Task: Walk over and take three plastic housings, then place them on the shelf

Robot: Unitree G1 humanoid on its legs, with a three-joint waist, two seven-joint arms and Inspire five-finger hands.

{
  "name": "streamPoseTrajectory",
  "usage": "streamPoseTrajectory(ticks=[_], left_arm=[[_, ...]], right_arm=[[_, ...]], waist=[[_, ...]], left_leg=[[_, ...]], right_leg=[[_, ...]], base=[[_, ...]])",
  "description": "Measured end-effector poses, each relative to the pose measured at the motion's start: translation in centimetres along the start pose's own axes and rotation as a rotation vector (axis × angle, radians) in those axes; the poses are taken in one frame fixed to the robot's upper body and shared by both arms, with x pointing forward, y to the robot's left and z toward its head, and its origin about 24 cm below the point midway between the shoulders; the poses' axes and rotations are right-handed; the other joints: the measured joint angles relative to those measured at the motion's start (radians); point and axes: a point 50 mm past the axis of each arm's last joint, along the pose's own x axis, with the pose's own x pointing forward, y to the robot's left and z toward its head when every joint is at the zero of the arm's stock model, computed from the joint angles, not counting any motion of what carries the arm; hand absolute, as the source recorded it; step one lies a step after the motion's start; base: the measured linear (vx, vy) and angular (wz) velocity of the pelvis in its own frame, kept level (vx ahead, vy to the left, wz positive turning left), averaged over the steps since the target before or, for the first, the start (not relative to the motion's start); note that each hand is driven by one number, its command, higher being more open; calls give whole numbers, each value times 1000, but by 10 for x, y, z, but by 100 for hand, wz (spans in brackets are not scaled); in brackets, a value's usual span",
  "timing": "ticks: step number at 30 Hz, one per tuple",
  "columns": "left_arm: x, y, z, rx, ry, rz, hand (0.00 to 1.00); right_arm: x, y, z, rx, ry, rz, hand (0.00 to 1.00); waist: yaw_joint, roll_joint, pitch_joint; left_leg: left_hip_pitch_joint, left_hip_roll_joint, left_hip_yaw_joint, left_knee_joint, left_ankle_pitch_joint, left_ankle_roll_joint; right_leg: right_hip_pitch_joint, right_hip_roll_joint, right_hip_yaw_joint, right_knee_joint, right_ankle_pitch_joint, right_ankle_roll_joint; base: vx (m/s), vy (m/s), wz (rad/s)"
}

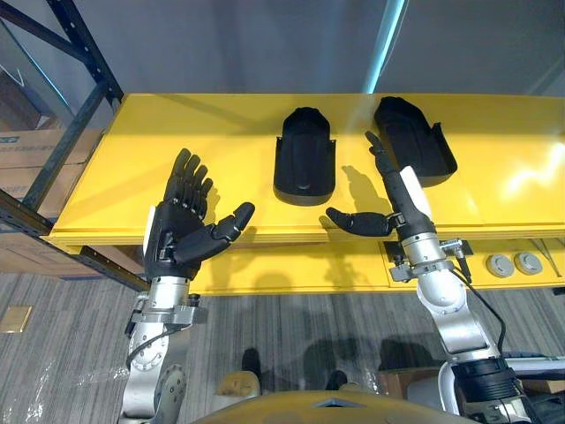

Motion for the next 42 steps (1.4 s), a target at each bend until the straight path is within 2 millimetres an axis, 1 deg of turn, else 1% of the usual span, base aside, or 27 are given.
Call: streamPoseTrajectory(ticks=[2, 3, 5, 6, 10, 12, 15, 16, 21, 24, 26, 32, 35, 36, 38, 39, 40, 41, 42], left_arm=[[-5, 2, -2, 3, 18, 16, 100], [-6, 3, -2, 4, 21, 21, 100], [-9, 4, -4, 6, 37, 37, 100], [-10, 4, -4, 6, 37, 38, 100], [-10, 5, -4, 6, 37, 39, 100], [-11, 5, -4, 7, 42, 42, 100], [-12, 5, -5, 7, 46, 45, 100], [-12, 5, -5, 6, 45, 43, 100], [-12, 5, -5, 1, 45, 47, 100], [-12, 4, -6, -5, 45, 49, 100], [-12, 3, -6, -7, 45, 48, 100], [-11, -1, -8, -23, 49, 38, 100], [-10, -2, -8, -26, 46, 33, 100], [-8, -4, -7, -31, 40, 24, 100], [-7, -7, -8, -39, 41, 20, 100], [-7, -8, -9, -41, 42, 20, 100], [-6, -8, -8, -42, 40, 22, 100], [-6, -8, -8, -42, 39, 23, 100], [-4, -8, -8, -43, 31, 22, 100]], right_arm=[[-4, 7, 2, -11, -19, 6, 100], [-5, 10, 3, -21, -27, 12, 100], [-9, 21, 4, -37, -51, 31, 100], [-9, 22, 3, -41, -52, 31, 100], [-15, 31, -12, -64, 5, 21, 100], [-17, 33, -15, -65, 21, 16, 100], [-13, 37, -18, -65, 32, 11, 100], [-10, 38, -22, -70, 49, 4, 100], [-3, 38, -26, -85, 68, -23, 100], [6, 37, -25, -90, 56, -39, 100], [14, 36, -24, -91, 45, -53, 100], [25, 34, -24, -109, 57, -73, 100], [39, 30, -28, -137, 87, -88, 100], [47, 25, -29, -147, 100, -106, 100], [55, 18, -28, -155, 100, -130, 100], [57, 17, -27, -159, 100, -134, 100], [65, 13, -23, -164, 85, -146, 100], [66, 13, -22, -165, 81, -148, 100], [71, 9, -20, -174, 70, -154, 100]], waist=[[3, 0, 0], [6, 1, -1], [7, 3, -6], [7, 2, -6], [13, 2, -18], [15, 4, -23], [15, 8, -27], [16, 10, -29], [21, 18, -31], [21, 18, -31], [21, 24, -28], [24, 36, -12], [25, 40, 0], [31, 42, 17], [35, 46, 38], [36, 46, 39], [38, 47, 52], [38, 47, 55], [38, 48, 70]], left_leg=[[5, 0, 12, -1, -13, -5], [7, 1, 17, -3, -16, -3], [8, 1, 26, -3, -20, 2], [8, 1, 27, -3, -20, 2], [2, 0, 22, -2, -20, 2], [0, -1, 19, 0, -15, -1], [-1, -2, 17, 0, -12, 3], [-1, -3, 16, 0, -12, 3], [-4, -5, 12, 1, -16, -1], [-22, -4, 12, 18, -24, 3], [-44, -3, 10, 50, -36, 7], [-79, -3, -6, 98, -49, 5], [-102, -4, -15, 116, -53, 9], [-113, -2, -19, 125, -53, 10], [-127, 0, -25, 139, -54, 10], [-134, 0, -27, 142, -53, 10], [-150, 0, -29, 153, -53, 9], [-151, 0, -29, 153, -52, 8], [-152, 0, -31, 154, -50, 9]], right_leg=[[-2, 0, 11, 2, 0, 0], [-3, 0, 16, 2, 0, 0], [-9, -1, 28, 4, 0, 0], [-9, -1, 28, 4, 0, 0], [-11, -1, 23, 4, 0, 0], [-12, -2, 21, 4, 0, 0], [-12, -2, 18, 4, 0, 0], [-12, -1, 17, 4, 0, 0], [-15, -1, 15, 10, -2, -1], [-30, -4, 17, 23, -6, -5], [-43, -6, 18, 34, -7, -6], [-57, -14, 8, 61, -18, -8], [-74, -17, 1, 81, -23, -10], [-85, -18, 0, 92, -26, -12], [-91, -18, -4, 99, -27, -14], [-99, -18, -4, 104, -28, -15], [-116, -18, -4, 117, -30, -18], [-118, -19, -4, 120, -30, -19], [-120, -20, -4, 126, -32, -20]], base=[[-36, -2, -16], [-42, 3, -22], [-31, -2, -15], [0, 0, 0], [7, -4, 3], [20, -6, 5], [7, -3, 1], [0, 0, 0], [-11, -5, 2], [-39, -1, 0], [-34, -1, 0], [-20, 3, 6], [-40, 5, 9], [-44, -1, 9], [-53, -8, 7], [-58, -6, 7], [-30, -1, 3], [-33, 1, 3], [-41, -2, 2]])
